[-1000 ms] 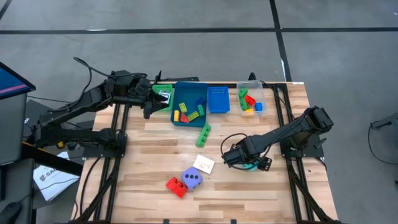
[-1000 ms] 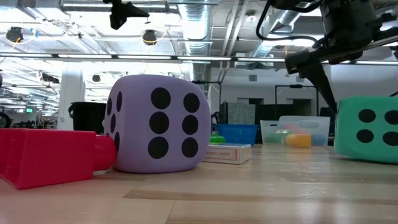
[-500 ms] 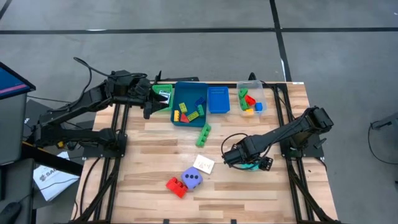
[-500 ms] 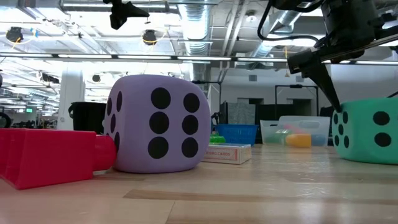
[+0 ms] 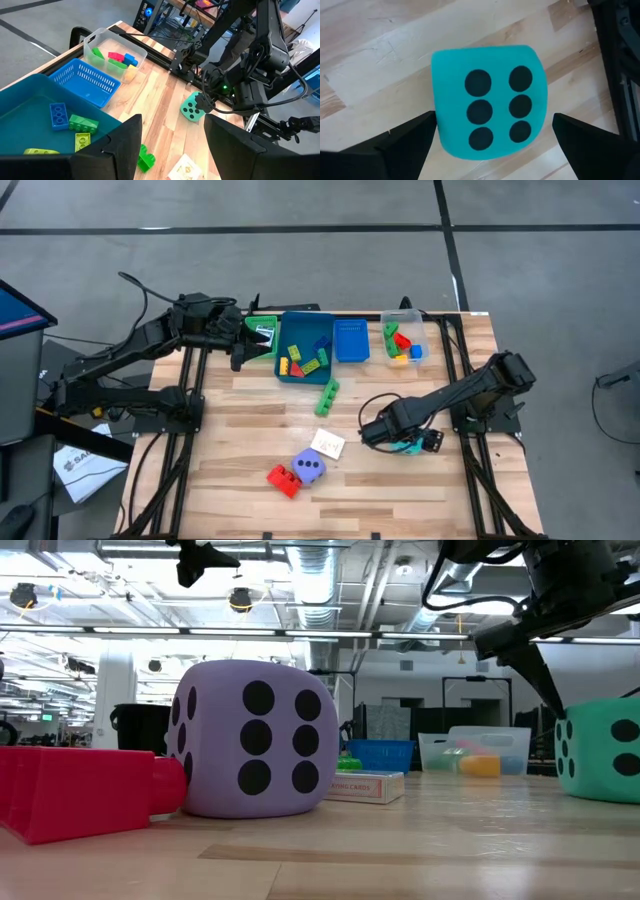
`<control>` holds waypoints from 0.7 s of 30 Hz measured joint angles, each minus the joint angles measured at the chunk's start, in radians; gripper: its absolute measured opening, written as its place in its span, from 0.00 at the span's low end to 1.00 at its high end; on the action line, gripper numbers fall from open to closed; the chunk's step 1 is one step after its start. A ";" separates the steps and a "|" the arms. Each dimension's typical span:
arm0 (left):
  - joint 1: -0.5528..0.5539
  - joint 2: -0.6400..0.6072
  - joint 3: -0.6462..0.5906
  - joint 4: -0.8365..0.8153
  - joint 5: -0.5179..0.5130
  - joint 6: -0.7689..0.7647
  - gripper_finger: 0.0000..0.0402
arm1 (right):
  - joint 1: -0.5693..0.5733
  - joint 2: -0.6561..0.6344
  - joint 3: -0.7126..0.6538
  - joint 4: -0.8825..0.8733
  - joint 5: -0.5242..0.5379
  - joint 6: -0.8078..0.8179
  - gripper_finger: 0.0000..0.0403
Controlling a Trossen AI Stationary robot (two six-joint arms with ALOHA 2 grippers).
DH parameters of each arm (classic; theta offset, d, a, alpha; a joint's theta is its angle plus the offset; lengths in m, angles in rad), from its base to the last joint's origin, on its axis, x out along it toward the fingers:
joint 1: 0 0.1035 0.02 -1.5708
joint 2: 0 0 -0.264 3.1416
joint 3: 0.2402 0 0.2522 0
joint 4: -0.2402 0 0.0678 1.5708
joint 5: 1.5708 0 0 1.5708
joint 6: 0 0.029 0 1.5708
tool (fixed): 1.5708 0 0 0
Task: Pick & Place Toys
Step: Put the blue dice into the blue bin
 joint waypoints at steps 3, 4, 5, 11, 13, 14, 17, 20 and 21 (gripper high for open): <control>0.000 0.000 0.000 0.000 0.000 0.000 0.52 | 0.000 0.003 0.000 -0.001 -0.007 0.000 0.98; 0.000 0.000 0.000 0.000 0.000 0.000 0.52 | 0.000 0.004 0.000 0.000 -0.007 0.000 0.98; 0.000 0.000 0.000 0.000 0.000 0.000 0.52 | 0.000 0.011 0.000 0.000 -0.007 0.000 0.98; 0.000 0.000 0.000 0.000 0.000 0.000 0.52 | 0.000 0.020 0.000 -0.006 -0.036 -0.003 0.98; 0.000 0.000 0.000 0.000 0.000 0.000 0.52 | 0.000 0.020 0.000 -0.015 -0.050 -0.003 0.98; 0.000 0.000 0.000 0.000 0.000 0.000 0.52 | 0.000 0.020 0.000 -0.022 -0.056 -0.003 0.98; 0.000 0.000 0.000 0.000 0.000 0.000 0.52 | 0.000 0.020 0.000 -0.034 -0.071 -0.002 0.98; 0.000 0.000 0.000 0.000 0.000 0.000 0.52 | 0.000 0.020 0.000 -0.039 -0.077 -0.002 0.98; 0.000 0.000 0.000 0.000 0.000 0.000 0.52 | 0.000 0.020 0.000 -0.039 -0.077 -0.002 0.98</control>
